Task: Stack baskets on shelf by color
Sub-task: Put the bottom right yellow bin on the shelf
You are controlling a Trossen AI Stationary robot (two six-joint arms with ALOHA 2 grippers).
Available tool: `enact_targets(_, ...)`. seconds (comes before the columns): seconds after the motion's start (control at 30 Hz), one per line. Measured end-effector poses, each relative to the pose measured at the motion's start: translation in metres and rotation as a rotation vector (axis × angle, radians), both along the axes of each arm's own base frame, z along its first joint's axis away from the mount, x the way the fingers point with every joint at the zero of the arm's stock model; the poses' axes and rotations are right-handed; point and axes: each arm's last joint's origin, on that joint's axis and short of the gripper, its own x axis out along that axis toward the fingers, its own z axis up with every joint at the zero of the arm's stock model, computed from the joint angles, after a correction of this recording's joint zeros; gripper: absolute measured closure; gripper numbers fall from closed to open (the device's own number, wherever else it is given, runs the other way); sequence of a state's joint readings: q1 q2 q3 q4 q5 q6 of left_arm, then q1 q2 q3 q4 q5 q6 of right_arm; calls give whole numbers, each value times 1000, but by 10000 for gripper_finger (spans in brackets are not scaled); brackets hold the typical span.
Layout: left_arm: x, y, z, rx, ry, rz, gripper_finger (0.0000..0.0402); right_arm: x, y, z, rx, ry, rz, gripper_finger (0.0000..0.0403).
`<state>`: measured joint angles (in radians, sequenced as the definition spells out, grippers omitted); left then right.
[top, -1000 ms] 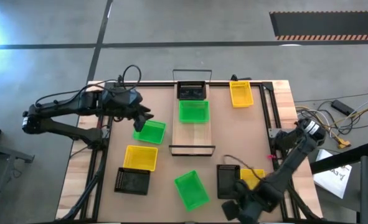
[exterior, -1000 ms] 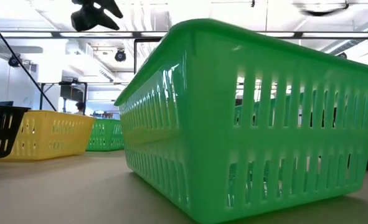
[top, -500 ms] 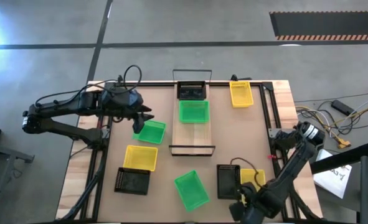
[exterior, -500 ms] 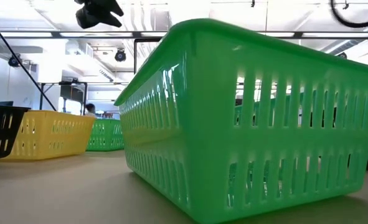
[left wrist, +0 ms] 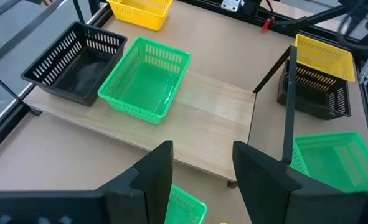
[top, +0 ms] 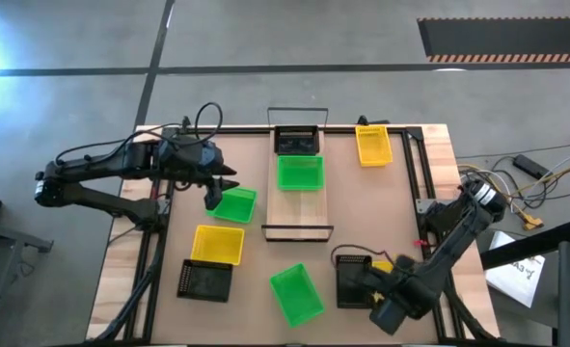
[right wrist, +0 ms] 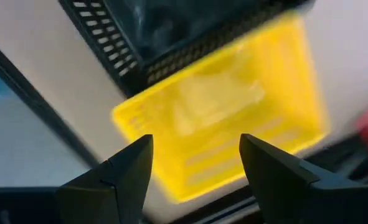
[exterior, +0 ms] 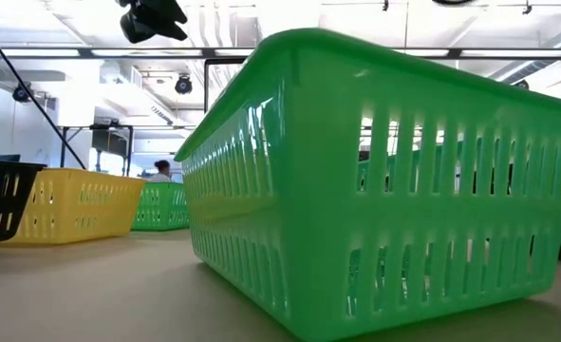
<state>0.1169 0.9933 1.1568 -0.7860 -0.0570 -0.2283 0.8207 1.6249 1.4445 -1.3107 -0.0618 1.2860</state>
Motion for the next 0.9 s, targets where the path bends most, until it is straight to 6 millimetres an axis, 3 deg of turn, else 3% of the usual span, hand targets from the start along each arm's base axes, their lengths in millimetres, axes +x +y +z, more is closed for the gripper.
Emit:
enact_targets(0.13, 3, 0, 0, 0, -7, 0, 251, 2, -19, 4, -146, -28, 333, 178)
enact_targets(0.23, 4, 0, 0, 1, -11, 0, 251, 2, -34, -3, -200, 10, 453, 188)
enact_targets(0.37, 7, 1, 0, 1, -18, 0, 251, -5, -57, -18, -204, 50, 431, 202)
enact_targets(0.6, 19, 2, 1, 6, -73, 2, 251, -34, -88, -34, 75, -98, 361, 218)
enact_targets(0.77, 30, 4, -2, -23, -85, 23, 251, -53, -102, -43, 85, -132, 333, 225)
enact_targets(0.9, 40, 5, -6, -36, -77, 33, 251, -54, -103, -52, 117, -191, 346, 235)
